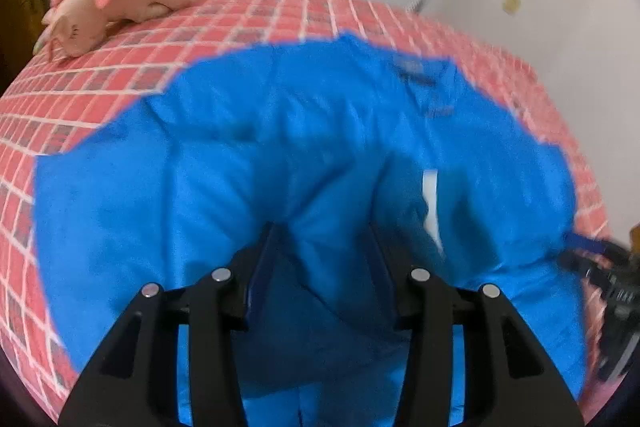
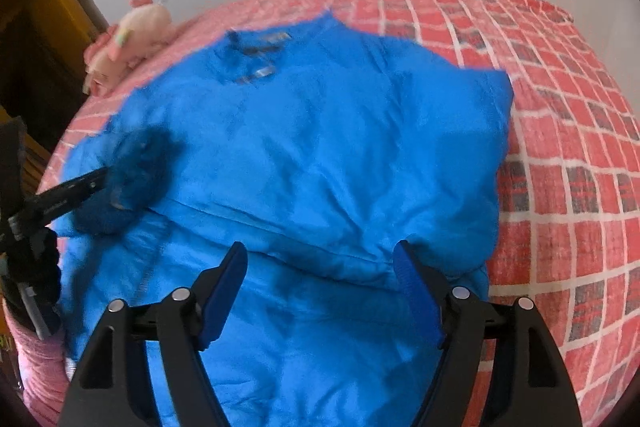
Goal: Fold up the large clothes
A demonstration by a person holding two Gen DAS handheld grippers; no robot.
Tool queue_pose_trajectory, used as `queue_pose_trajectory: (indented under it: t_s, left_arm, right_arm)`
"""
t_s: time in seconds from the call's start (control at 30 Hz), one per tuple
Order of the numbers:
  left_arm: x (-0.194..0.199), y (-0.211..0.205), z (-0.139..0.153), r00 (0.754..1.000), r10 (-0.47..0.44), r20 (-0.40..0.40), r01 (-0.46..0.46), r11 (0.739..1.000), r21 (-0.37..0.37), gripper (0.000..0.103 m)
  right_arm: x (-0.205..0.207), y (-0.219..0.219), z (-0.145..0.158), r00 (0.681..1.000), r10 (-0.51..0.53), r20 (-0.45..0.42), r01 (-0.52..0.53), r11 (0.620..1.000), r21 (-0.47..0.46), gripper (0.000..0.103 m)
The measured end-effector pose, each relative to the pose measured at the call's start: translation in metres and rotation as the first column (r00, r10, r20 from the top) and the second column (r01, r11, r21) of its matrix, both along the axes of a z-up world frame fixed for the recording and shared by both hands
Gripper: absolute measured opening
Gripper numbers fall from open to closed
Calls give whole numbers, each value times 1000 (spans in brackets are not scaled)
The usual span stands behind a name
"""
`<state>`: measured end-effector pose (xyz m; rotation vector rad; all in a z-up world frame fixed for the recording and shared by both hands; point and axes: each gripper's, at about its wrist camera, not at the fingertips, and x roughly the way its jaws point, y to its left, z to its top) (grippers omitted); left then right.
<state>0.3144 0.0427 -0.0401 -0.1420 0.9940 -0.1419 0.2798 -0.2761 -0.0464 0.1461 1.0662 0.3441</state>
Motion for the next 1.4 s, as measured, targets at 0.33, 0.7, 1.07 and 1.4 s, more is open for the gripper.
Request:
queue_pose_trajectory:
  t_s: [0.33,0.7,1.07,1.4]
  left_arm:
    - [0,56,33,984,167,56,-170,984,45,50]
    - [-3,79,48,972,215,93,-215,977,-15,50]
    - [-10,63,59,973,170,153,-172,985,-3,50]
    - [10,35,17,993,103,64,-107,992,60,48]
  right_arm:
    - [30,125,10,961,250,-121,-238,966,101,88]
    - [62,173,-19,953,254,-164,-239,965,108,34]
    - [57,67,30,997,66,-48,-59,990,125,20]
    - [45,-29,28,993,-118,-14,119,987,111,20]
